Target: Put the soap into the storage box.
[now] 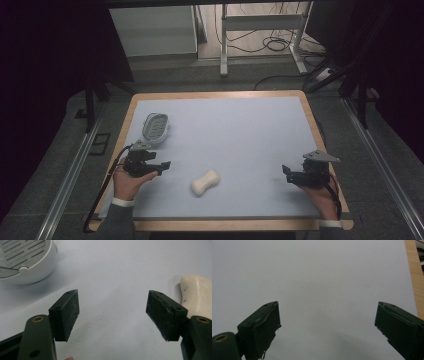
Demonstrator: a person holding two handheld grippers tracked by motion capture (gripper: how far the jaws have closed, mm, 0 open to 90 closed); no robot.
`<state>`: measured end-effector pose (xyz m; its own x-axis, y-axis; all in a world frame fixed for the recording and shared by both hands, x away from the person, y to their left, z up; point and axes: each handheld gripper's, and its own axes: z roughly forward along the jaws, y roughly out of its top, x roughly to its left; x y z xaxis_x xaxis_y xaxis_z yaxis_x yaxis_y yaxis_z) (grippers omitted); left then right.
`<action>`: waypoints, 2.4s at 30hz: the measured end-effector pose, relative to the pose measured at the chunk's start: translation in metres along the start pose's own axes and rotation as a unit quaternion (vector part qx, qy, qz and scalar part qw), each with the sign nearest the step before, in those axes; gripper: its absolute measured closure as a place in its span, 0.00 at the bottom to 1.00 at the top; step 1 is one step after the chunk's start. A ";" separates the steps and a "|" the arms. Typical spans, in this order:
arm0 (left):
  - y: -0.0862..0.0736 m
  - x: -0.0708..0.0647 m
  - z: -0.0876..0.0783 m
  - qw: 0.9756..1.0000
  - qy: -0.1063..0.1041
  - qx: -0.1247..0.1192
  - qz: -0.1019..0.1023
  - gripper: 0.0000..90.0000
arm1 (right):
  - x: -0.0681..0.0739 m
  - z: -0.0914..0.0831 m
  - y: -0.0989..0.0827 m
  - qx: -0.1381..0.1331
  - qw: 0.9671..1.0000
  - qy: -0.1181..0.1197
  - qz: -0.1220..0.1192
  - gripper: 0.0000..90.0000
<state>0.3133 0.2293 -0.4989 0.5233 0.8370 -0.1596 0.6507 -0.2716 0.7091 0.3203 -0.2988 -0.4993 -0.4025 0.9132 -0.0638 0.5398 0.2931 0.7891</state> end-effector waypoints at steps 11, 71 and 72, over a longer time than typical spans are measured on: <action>-0.003 -0.004 -0.002 1.000 -0.003 0.002 0.000 0.31 | 0.001 -0.004 0.005 -0.007 1.000 -0.002 -0.012 0.09; 0.058 -0.082 -0.013 0.989 -0.016 0.073 0.131 0.28 | -0.013 -0.022 -0.004 -0.022 1.000 -0.015 0.000 0.09; 0.058 -0.084 -0.009 0.988 -0.017 0.077 0.133 0.27 | -0.013 -0.022 -0.004 -0.022 1.000 -0.015 0.000 0.09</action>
<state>0.3022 0.1481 -0.4378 0.7039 0.7103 -0.0073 0.5621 -0.5507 0.6170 0.3072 -0.3181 -0.4886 -0.3805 0.9211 -0.0820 0.5057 0.2815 0.8155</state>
